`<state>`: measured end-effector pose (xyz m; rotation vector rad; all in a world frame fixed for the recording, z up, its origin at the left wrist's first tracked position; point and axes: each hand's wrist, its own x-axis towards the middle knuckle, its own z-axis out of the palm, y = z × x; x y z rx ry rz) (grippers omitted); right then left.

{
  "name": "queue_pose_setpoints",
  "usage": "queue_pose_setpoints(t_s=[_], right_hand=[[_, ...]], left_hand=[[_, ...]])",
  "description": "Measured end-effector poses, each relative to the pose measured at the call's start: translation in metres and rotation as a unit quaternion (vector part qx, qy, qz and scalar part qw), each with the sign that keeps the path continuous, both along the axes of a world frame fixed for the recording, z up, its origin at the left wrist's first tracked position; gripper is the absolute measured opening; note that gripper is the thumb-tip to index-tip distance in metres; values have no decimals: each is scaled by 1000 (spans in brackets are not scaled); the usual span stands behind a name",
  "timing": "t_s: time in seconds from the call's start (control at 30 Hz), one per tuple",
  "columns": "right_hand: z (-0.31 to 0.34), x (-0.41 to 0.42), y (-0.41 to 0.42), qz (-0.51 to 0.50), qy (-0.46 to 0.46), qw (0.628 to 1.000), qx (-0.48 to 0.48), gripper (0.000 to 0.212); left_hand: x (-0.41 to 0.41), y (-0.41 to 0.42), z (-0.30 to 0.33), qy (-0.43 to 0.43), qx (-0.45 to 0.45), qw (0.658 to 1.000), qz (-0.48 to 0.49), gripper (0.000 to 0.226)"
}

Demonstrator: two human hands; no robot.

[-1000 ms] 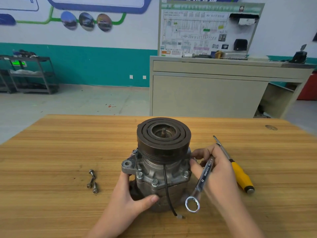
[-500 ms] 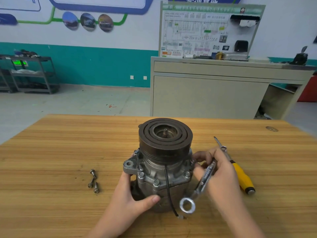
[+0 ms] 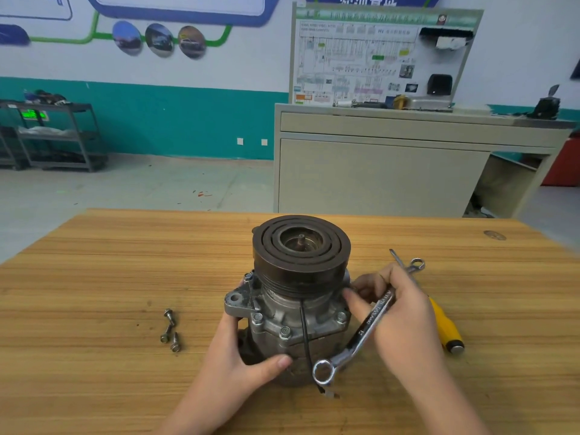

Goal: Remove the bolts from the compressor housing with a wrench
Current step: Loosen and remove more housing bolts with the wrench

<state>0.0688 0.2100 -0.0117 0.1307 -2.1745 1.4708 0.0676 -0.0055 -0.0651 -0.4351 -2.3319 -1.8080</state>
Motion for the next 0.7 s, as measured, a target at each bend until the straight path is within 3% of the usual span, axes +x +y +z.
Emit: queue_pose_setpoints(t_s=[0.17,0.37,0.5,0.57,0.63,0.7], right_hand=[[5,10,0,0,65,997,-31,42],[7,3,1,-6,-16,999,29,43],[13,4,6,36,-12,999,6,47],[22,9,7,55,18,998,-37,46],[34,18,7,98,53,989,-98,42],[43,30,3,163,65,976,-129,35]], left_hand=[[5,3,-4,39,7,996,75,120],[2,8,-6,260,131,934,207,48],[18,17,18,380,120,894,206,16],[34,27,36,349,121,914,166,6],[51,39,58,198,145,963,114,11],[59,48,75,7,197,980,17,24]])
